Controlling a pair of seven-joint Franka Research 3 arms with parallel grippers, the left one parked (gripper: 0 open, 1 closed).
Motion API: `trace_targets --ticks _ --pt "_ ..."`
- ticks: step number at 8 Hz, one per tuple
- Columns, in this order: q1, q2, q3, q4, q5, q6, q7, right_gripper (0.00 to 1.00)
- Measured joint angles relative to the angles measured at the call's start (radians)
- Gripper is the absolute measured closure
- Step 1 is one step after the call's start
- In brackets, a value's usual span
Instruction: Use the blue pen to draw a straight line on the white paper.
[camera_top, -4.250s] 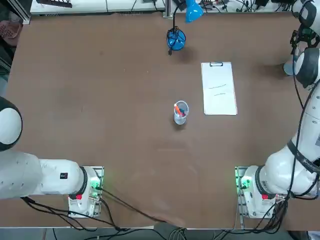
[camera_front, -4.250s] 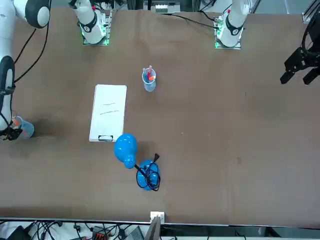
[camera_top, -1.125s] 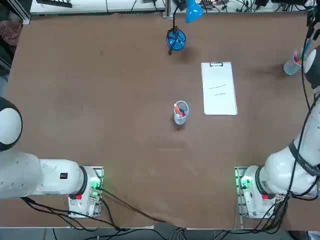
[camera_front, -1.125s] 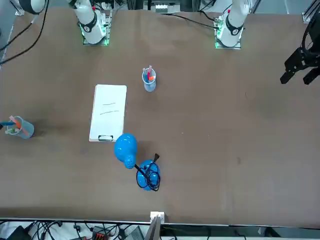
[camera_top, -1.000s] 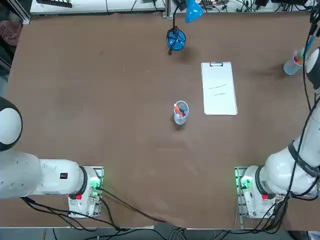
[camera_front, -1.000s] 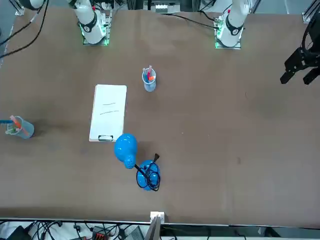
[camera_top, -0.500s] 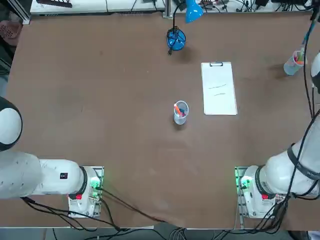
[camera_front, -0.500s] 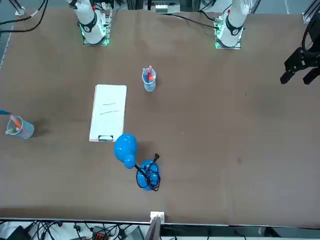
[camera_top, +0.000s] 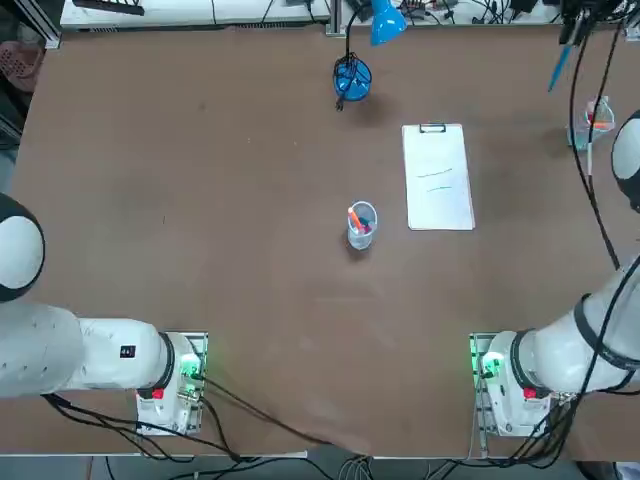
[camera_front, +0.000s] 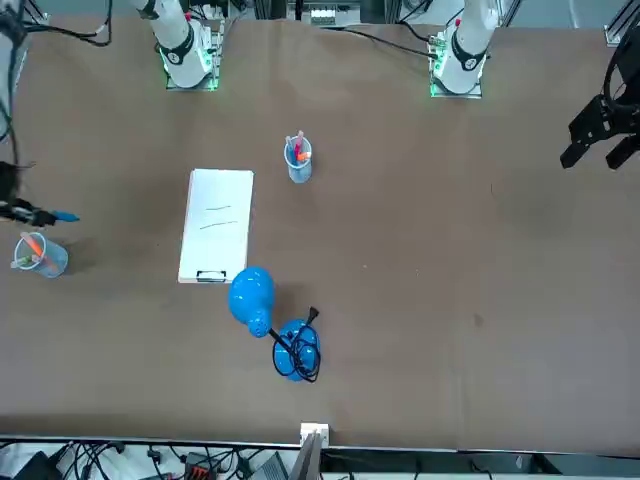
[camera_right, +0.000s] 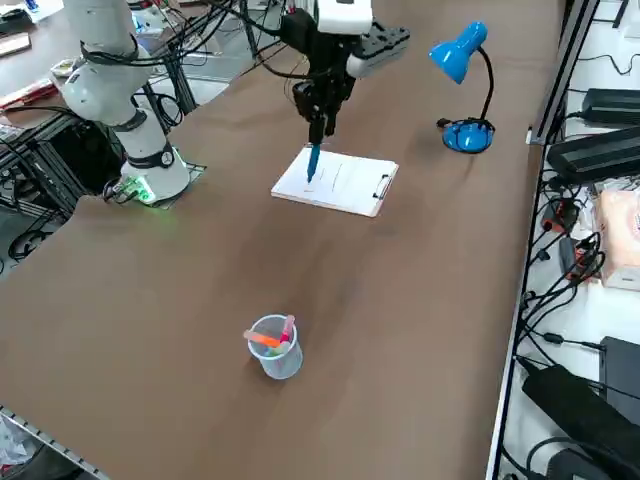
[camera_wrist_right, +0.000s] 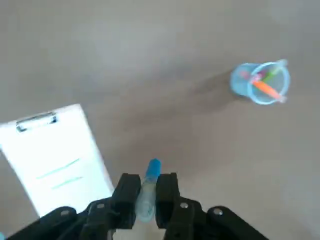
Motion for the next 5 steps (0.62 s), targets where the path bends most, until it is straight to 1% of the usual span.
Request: trace_targets --ticks 1,2,4,5 --pt "0.028 -0.01 0.0 -0.036 0.009 0.023 -0.027 0.79" --pt "0.058 -0.021 0.001 -0.094 0.011 0.084 -0.059 0.79" --pt "0.094 -0.04 0.001 -0.233 0.011 0.249 -0.149 0.79" --pt "0.101 -0.044 0.007 -0.271 0.018 0.286 -0.178 0.79"
